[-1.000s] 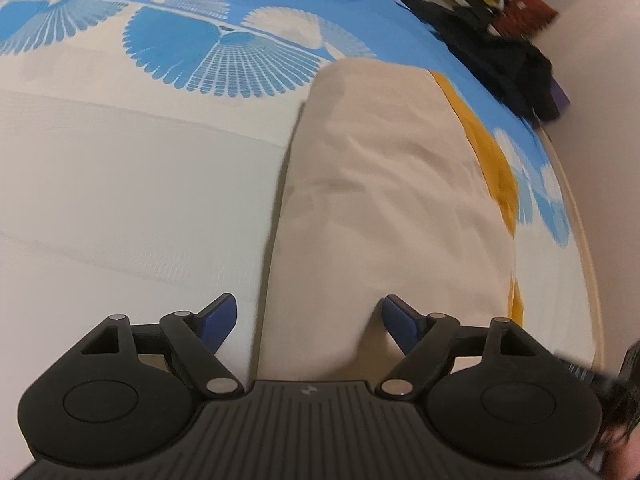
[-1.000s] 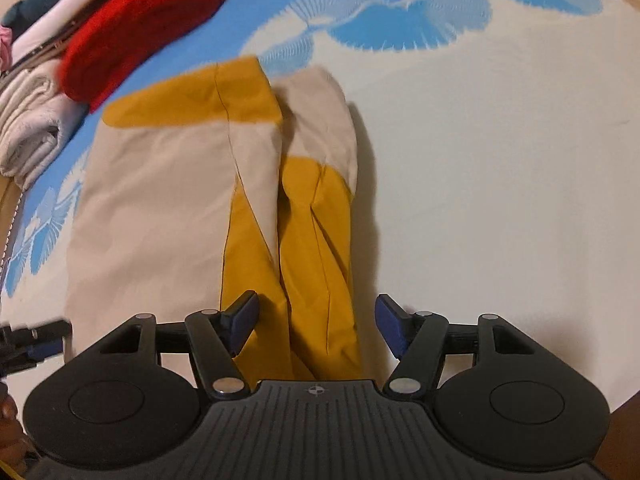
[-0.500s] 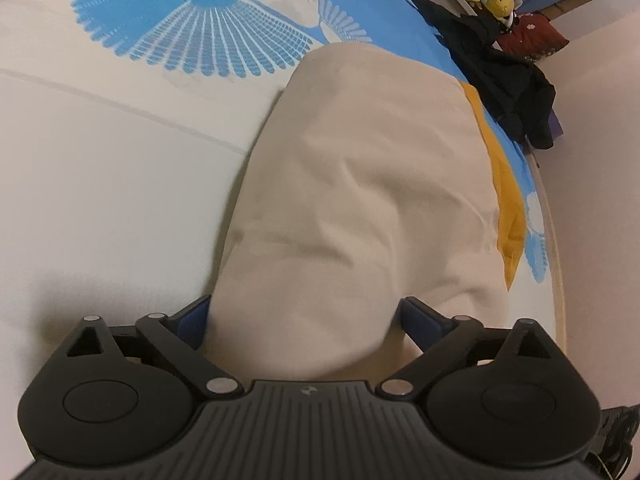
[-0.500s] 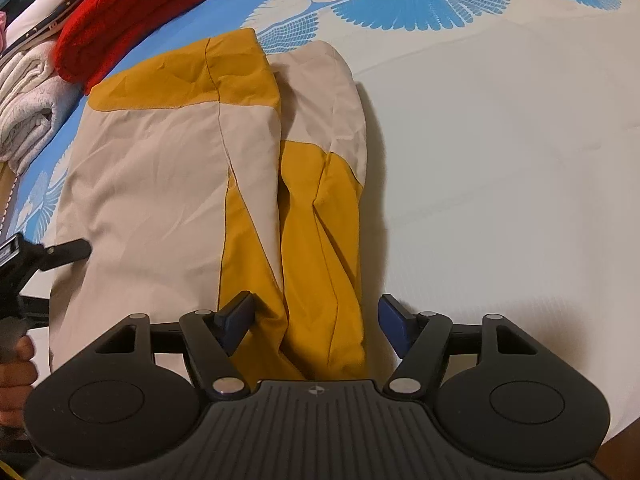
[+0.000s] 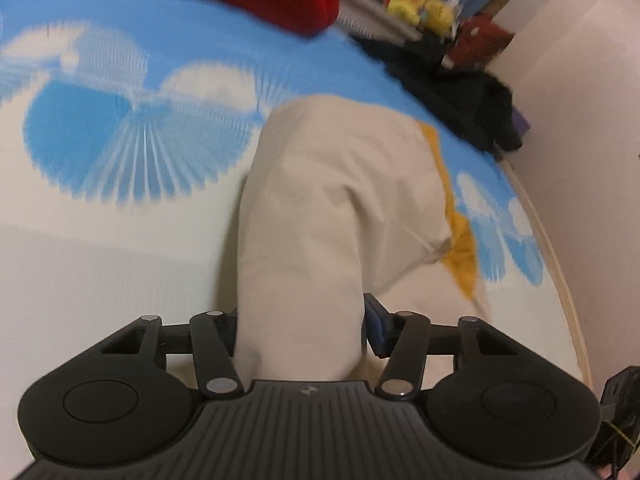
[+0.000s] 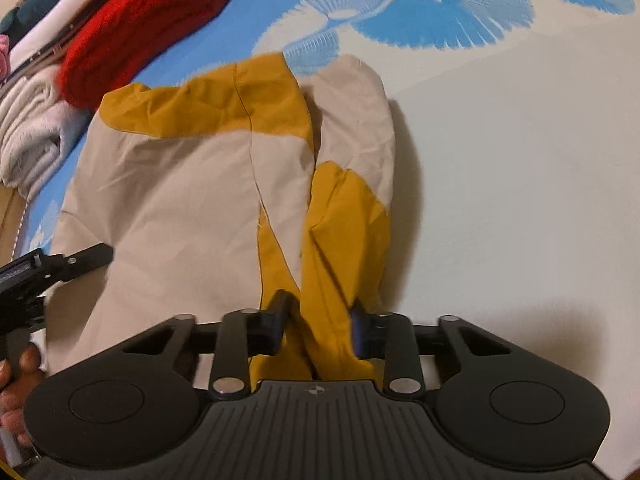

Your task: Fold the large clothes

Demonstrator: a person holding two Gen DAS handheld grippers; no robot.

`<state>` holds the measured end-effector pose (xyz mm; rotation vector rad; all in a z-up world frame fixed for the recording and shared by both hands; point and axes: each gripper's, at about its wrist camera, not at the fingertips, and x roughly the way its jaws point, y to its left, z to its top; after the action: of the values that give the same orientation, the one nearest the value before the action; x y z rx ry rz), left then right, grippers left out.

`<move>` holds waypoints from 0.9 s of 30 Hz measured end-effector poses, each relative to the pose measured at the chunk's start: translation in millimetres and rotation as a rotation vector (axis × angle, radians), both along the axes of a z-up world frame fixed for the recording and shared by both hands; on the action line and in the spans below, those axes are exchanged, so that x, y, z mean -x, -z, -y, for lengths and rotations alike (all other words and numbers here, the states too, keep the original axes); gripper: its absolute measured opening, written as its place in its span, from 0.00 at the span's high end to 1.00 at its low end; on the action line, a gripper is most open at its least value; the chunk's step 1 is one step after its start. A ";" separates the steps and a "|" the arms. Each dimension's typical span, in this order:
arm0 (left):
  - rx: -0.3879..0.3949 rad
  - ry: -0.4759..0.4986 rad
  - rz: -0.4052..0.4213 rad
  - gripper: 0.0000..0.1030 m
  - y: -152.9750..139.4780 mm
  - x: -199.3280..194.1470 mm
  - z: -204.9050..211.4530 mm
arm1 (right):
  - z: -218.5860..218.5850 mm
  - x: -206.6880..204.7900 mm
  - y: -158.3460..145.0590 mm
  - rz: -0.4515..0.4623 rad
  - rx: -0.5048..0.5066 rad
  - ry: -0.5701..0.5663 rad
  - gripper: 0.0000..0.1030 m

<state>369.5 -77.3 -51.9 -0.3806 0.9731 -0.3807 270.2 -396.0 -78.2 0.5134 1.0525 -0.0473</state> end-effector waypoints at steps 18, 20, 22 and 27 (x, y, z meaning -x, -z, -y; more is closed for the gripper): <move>0.043 -0.094 -0.080 0.21 -6.3 -8.9 -83.1 | -32.1 -45.6 -4.3 0.166 0.110 0.018 0.90; 0.031 -0.079 -0.155 0.21 13.1 -7.0 -84.5 | -32.0 -41.8 -4.0 0.157 0.126 0.012 0.91; 0.014 -0.074 -0.208 0.21 28.5 -6.0 -81.9 | -33.7 -35.1 -2.7 0.139 0.138 0.001 0.91; 0.044 -0.067 -0.238 0.21 39.0 1.3 -73.4 | -20.2 -19.5 -6.2 0.121 0.073 0.014 0.88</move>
<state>368.2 -3.9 -90.9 -0.5053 1.1815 -0.3005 289.7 -375.8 -72.0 0.4520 0.9255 -0.0661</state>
